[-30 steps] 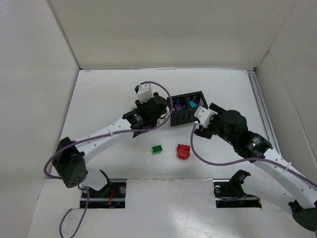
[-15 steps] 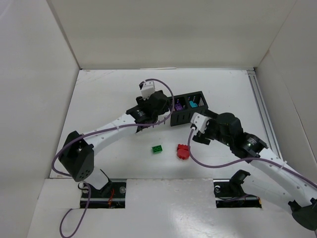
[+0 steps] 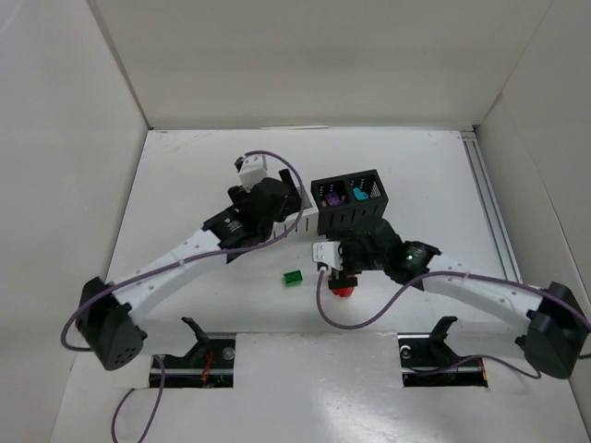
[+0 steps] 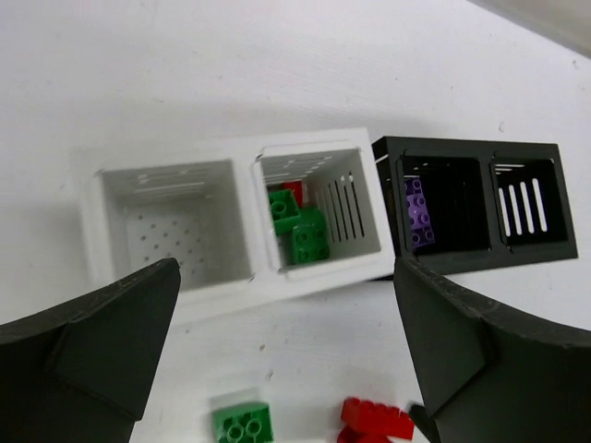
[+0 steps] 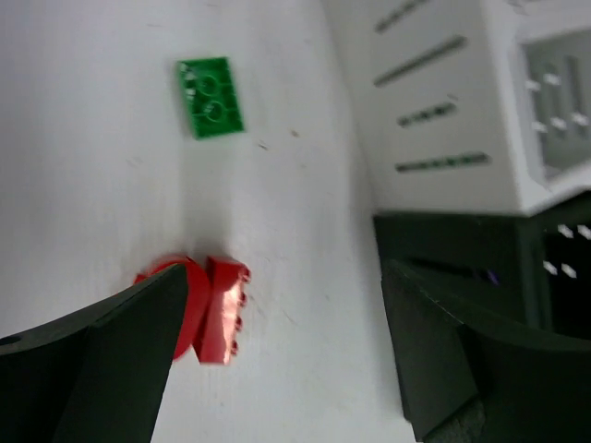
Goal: Sort the legos into containers by color
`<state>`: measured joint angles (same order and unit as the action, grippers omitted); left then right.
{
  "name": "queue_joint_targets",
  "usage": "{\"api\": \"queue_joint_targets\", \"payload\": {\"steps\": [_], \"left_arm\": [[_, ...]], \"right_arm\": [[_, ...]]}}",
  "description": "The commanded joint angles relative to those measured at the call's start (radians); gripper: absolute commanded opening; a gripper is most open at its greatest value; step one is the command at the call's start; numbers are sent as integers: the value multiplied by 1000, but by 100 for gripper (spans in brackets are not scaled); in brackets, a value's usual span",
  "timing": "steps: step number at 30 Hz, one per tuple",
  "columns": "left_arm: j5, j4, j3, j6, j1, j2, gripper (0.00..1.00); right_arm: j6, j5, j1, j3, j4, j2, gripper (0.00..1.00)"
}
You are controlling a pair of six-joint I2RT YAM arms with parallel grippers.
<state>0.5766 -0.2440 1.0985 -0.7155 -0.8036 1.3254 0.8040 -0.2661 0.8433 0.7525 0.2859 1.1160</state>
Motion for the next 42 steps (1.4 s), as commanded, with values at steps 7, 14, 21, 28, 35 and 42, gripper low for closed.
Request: {"api": "queue_joint_targets", "payload": {"steps": [7, 14, 21, 28, 35, 42], "left_arm": [[-12, -184, -261, -156, 0, -368, 100], [-24, -255, -331, -232, 0, -450, 100], [-14, -284, -341, -243, 0, -469, 100], [-14, -293, -350, -271, 0, -469, 100], [-14, -302, -359, -280, 0, -500, 100], [-4, -311, -368, -289, 0, -522, 100]], "right_arm": [[113, -221, 45, 105, -174, 317, 88], [133, -333, 54, 174, -197, 488, 80], [123, -312, 54, 192, -206, 568, 77], [80, -312, 54, 202, -270, 617, 67], [52, -312, 54, 225, -280, 665, 49], [43, -321, 54, 214, -289, 595, 23]]}}
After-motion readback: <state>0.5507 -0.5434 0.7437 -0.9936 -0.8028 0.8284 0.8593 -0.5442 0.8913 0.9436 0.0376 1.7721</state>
